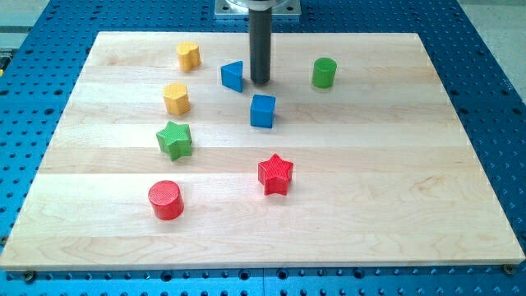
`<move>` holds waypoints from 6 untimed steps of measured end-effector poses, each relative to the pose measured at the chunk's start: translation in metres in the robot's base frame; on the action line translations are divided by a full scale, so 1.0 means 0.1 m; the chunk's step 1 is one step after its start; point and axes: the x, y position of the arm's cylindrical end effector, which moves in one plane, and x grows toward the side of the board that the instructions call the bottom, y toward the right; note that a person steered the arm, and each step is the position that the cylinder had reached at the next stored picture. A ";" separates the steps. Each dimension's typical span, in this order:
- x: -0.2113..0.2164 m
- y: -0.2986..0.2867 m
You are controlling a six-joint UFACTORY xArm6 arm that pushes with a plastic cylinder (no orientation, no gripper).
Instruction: Push the cube slightly to the top side of the red star
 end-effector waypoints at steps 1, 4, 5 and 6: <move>-0.09 0.08; -0.04 -0.02; 0.39 -0.24; 0.85 0.25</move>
